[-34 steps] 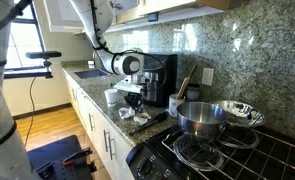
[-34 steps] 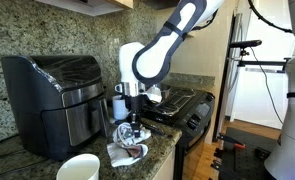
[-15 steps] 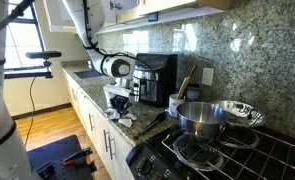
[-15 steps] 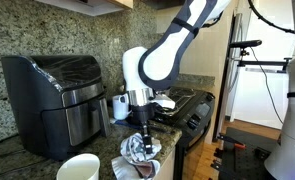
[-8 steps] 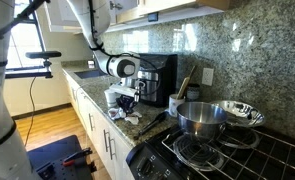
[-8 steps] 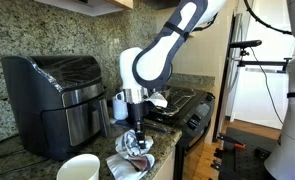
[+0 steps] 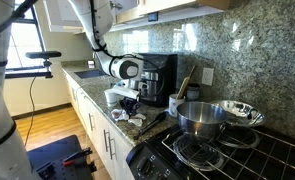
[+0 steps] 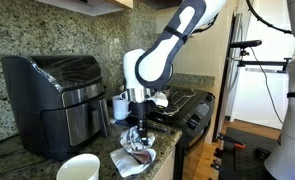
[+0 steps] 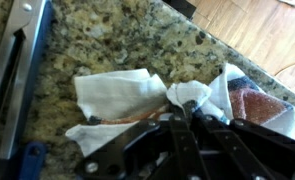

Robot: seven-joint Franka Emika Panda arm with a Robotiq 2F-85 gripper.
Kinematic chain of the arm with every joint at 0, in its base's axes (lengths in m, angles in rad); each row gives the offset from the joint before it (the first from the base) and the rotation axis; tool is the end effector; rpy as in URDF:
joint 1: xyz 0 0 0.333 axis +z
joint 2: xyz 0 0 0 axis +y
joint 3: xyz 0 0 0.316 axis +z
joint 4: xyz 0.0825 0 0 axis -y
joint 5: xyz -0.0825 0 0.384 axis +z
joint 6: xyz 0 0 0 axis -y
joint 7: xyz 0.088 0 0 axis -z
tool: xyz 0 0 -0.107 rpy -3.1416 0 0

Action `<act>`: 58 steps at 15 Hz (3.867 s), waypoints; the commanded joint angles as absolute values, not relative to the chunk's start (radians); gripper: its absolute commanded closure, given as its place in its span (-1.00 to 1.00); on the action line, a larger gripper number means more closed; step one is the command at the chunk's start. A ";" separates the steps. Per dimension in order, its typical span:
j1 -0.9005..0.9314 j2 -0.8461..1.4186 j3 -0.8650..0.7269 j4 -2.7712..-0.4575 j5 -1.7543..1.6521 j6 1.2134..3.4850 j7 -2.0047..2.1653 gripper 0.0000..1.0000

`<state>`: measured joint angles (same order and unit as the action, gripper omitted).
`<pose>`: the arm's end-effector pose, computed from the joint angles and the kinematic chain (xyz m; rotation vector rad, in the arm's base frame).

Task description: Use the towel to wipe the countertop

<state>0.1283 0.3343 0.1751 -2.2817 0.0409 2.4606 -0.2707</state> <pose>0.4923 0.1571 0.1970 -2.9455 -0.8075 0.2334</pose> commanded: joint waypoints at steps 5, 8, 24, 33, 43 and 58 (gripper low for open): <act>0.131 0.287 0.192 -2.281 0.027 2.441 -0.256 0.91; 0.134 0.242 0.191 -2.272 0.018 2.425 -0.253 0.91; 0.137 0.072 0.185 -2.131 0.004 2.216 -0.306 0.91; 0.156 0.075 0.214 -2.117 0.175 2.099 -0.600 0.92; 0.189 0.180 0.274 -2.237 0.302 2.321 -0.655 0.93; 0.173 0.311 0.321 -2.260 0.248 2.465 -0.605 -0.17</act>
